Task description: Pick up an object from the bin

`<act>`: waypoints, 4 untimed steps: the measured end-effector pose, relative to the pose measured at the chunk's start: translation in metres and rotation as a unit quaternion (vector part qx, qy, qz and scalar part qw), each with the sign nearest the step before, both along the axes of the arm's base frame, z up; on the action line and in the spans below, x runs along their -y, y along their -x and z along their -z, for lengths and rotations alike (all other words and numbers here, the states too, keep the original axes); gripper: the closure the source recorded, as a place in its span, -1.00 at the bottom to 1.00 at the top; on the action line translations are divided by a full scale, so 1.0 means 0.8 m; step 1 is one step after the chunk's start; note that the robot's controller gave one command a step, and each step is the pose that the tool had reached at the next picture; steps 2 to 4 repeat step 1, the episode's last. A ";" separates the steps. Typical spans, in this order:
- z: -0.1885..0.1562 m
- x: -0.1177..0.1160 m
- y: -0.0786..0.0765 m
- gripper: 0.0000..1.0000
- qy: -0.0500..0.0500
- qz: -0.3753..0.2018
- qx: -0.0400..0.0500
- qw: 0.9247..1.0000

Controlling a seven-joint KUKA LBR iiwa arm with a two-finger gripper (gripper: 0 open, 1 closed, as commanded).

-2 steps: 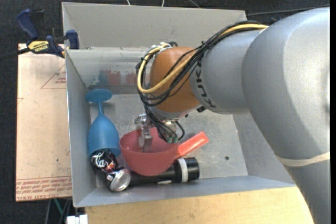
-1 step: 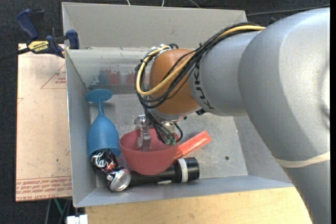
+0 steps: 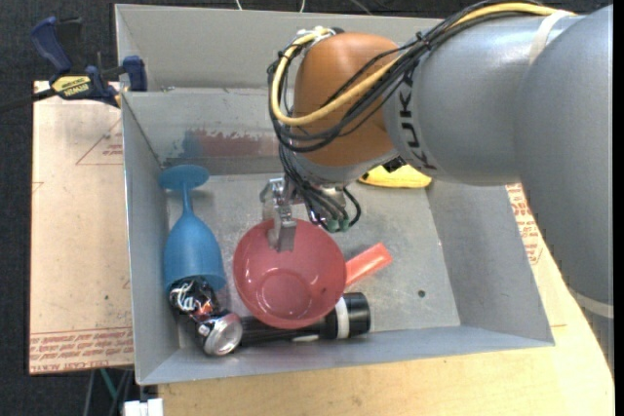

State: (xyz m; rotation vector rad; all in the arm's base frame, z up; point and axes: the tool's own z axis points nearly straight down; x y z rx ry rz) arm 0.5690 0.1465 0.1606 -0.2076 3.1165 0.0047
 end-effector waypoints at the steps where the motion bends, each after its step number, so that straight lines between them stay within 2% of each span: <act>1: -0.039 -0.003 -0.001 1.00 0.000 -0.005 0.003 1.000; 4: -0.039 -0.003 -0.001 1.00 0.000 -0.005 0.003 1.000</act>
Offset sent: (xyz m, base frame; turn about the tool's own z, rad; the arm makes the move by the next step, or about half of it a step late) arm 0.0431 0.0341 0.0773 -0.0833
